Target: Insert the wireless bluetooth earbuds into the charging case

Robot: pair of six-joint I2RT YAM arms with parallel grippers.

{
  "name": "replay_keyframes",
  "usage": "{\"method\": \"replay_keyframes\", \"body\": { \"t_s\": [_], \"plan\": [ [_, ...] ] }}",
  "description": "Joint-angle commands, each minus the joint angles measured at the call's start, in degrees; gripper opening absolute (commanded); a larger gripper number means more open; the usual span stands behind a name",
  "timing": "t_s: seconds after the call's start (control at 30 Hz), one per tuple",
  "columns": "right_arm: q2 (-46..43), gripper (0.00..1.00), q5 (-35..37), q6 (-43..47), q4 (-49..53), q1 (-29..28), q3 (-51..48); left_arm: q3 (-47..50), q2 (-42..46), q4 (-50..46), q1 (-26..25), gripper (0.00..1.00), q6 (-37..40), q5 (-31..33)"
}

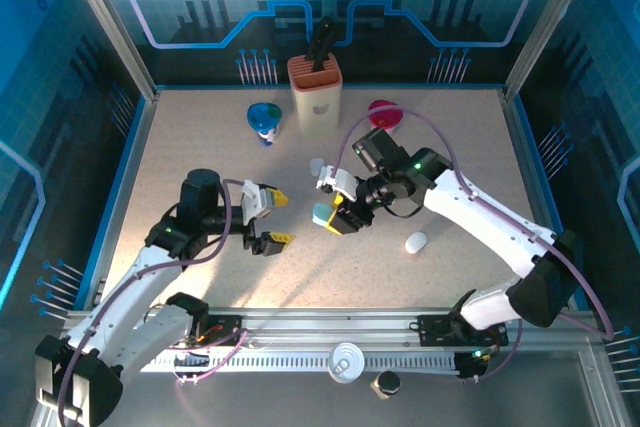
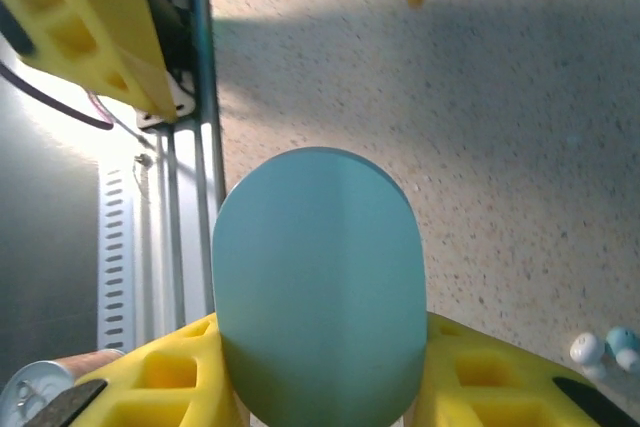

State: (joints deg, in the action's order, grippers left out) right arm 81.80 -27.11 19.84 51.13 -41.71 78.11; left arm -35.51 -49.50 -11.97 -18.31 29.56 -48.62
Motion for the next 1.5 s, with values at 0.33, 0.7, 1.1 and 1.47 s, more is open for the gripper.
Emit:
{"method": "replay_keyframes", "body": {
  "t_s": [0.33, 0.7, 1.1, 1.47],
  "plan": [
    [6.91, 0.33, -8.57, 5.04, 2.28, -3.07, 8.89, -0.88, -3.5, 8.68, -4.67, 0.83, -10.65, -6.13],
    [7.96, 0.31, -7.85, 5.39, 1.51, -3.54, 9.38, -0.88, -3.33, 10.34, -5.28, 0.7, -15.45, -6.0],
    [8.97, 0.31, -7.07, 6.08, 2.21, -3.42, 9.79, -1.06, -4.54, 10.74, -5.35, 0.44, -16.49, -7.35],
    [9.05, 0.46, -6.32, 6.29, 2.6, -3.36, 10.69, -0.47, -4.82, 11.16, -5.31, 0.28, -16.15, -8.59]
  ]
}}
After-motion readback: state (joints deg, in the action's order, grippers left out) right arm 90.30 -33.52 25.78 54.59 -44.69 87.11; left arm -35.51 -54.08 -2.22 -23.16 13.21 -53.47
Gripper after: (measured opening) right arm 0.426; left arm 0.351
